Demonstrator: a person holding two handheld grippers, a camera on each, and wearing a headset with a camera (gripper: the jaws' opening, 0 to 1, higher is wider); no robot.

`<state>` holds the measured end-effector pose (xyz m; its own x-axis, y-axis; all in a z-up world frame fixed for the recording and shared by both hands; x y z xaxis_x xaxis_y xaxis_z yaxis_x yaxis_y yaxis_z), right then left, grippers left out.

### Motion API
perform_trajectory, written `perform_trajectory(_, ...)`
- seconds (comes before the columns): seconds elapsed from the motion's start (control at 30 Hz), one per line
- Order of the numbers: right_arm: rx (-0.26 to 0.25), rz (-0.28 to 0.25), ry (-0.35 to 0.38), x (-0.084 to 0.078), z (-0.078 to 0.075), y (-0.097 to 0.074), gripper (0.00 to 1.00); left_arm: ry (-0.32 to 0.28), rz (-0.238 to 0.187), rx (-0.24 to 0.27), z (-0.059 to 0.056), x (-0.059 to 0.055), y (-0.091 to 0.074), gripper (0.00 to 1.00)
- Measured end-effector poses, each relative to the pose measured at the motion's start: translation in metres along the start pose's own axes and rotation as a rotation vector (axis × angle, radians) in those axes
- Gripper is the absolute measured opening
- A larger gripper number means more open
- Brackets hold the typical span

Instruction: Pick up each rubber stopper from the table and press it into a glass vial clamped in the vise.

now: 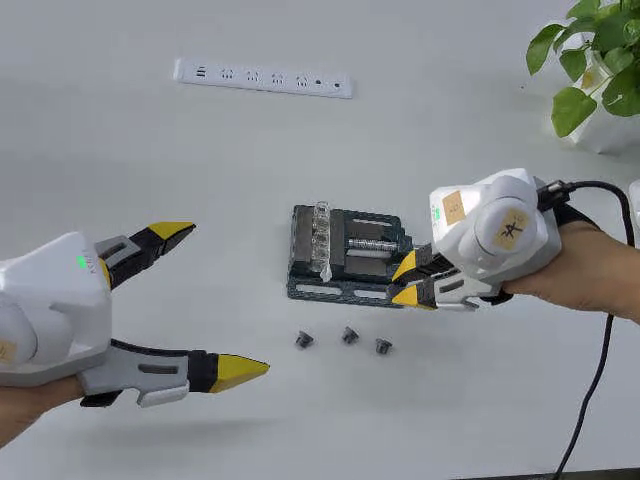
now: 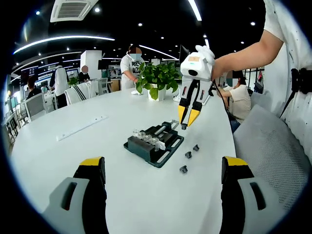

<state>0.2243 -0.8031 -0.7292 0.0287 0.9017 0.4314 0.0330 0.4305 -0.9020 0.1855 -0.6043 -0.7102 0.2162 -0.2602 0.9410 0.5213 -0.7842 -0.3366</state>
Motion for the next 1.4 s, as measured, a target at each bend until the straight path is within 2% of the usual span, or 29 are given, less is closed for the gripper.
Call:
perform_trajectory(0.3, -0.034, -0.048, -0.008, 0.034, -0.034, -0.009, 0.07, 0.028, 0.023, -0.035, 0.000, 0.000, -0.002, 0.99)
perform_trajectory(0.73, -0.057, -0.053, 0.012, 0.052, -0.078, 0.002, 0.07, 0.028, 0.048, -0.078, -0.006, -0.004, -0.002, 0.99)
perform_trajectory(0.97, -0.047, -0.055, 0.015, 0.059, -0.093, 0.011, 0.06, 0.022, 0.052, -0.097, -0.009, -0.007, 0.002, 0.99)
perform_trajectory(1.4, -0.020, -0.037, 0.020, 0.061, -0.103, 0.029, 0.06, 0.007, 0.051, -0.112, -0.007, -0.016, 0.007, 0.98)
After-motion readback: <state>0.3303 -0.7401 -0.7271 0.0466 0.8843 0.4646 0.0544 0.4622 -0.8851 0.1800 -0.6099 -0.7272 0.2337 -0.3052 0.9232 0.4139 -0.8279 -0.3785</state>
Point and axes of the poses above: the centre of the closed fingertips' face, and the gripper's own axes: y roughly forward along the fingers, z roughly to its left, x roughly out of its top, the point moved 4 cm from there along -y, roughly backward along the fingers, and after that the axes turned 2 degrees about x, right-handed, at the moved point
